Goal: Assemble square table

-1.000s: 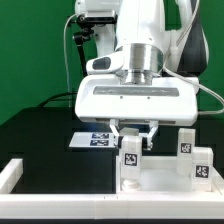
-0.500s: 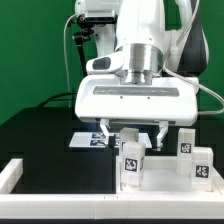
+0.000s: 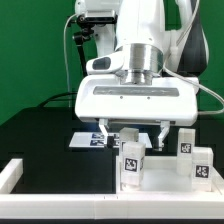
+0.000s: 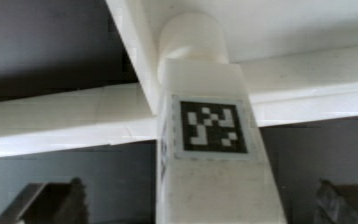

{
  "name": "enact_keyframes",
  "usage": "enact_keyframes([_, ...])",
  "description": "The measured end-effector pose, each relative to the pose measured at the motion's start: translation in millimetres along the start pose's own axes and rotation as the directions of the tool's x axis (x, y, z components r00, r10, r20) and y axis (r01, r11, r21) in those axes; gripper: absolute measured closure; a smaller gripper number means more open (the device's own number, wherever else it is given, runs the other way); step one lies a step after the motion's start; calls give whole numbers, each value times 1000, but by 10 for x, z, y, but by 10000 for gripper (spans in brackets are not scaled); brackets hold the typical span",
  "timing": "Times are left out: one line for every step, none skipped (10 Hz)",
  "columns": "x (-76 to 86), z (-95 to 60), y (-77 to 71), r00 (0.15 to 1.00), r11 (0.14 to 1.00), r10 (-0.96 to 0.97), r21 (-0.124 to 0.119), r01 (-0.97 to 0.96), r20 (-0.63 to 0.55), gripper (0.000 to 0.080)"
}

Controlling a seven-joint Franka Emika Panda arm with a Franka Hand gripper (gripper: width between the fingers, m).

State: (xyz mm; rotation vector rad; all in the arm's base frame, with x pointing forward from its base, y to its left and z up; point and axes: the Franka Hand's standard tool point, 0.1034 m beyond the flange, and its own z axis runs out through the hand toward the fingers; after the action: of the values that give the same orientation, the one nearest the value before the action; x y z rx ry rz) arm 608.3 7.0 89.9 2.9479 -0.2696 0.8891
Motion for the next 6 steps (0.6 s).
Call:
enact_keyframes([-1, 1, 2, 1000, 1000, 1, 0, -1, 2, 150])
enact_keyframes([-9, 12, 15, 998, 1000, 18, 4, -18, 57, 150])
enact_keyframes([53, 18, 47, 992, 999, 42, 11, -43, 115, 150])
enact_keyframes([112, 29, 49, 980, 997, 72, 21, -77, 186, 150])
enact_keyframes([174, 42, 52, 973, 994, 99, 23, -106, 207, 150])
enact_keyframes([148, 63, 56, 960, 992, 115, 24, -125, 256, 150])
